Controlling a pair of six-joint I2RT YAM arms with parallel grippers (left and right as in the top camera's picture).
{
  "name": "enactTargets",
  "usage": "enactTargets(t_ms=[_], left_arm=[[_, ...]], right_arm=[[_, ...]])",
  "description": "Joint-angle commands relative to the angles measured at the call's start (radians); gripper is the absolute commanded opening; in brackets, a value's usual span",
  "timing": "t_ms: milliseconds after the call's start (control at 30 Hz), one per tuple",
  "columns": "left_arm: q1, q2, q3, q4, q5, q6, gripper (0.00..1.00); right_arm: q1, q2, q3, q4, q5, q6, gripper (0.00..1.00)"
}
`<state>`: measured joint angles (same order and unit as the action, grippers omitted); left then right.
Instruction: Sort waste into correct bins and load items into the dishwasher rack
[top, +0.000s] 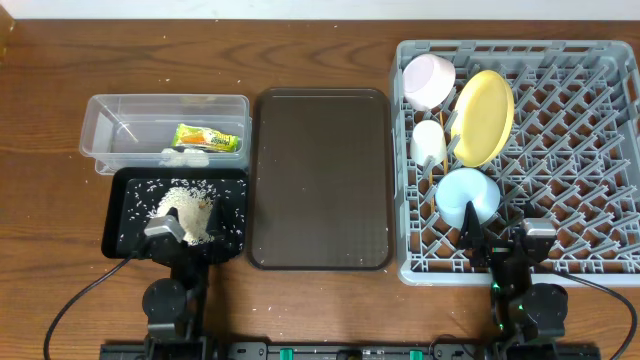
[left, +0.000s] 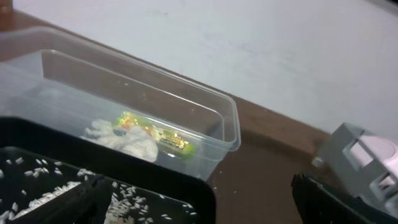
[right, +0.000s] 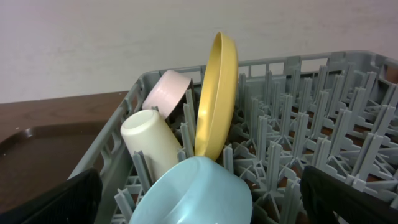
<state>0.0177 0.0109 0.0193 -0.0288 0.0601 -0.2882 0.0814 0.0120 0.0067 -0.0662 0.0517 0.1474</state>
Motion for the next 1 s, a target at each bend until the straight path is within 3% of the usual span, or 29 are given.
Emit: enactTargets(t_ms=[0,133,967], left_arm=[[-0.003,-0.01,-0.015,-0.037,0.037,0.209,0.95],[-0.003,-0.01,-0.015,-0.037,0.037,0.323,0.95],[-0.069,-0.009,-0.015,-0.034,0.036,0.303,0.95]], right_arm=[[-0.006,-0.006,-0.001,-0.004,0.0,-0.014,0.99],[-0.006,-0.006,-0.001,-0.004,0.0,-0.014,0.99],[-0.006,-0.006,-0.001,-0.004,0.0,-0.014,0.99]])
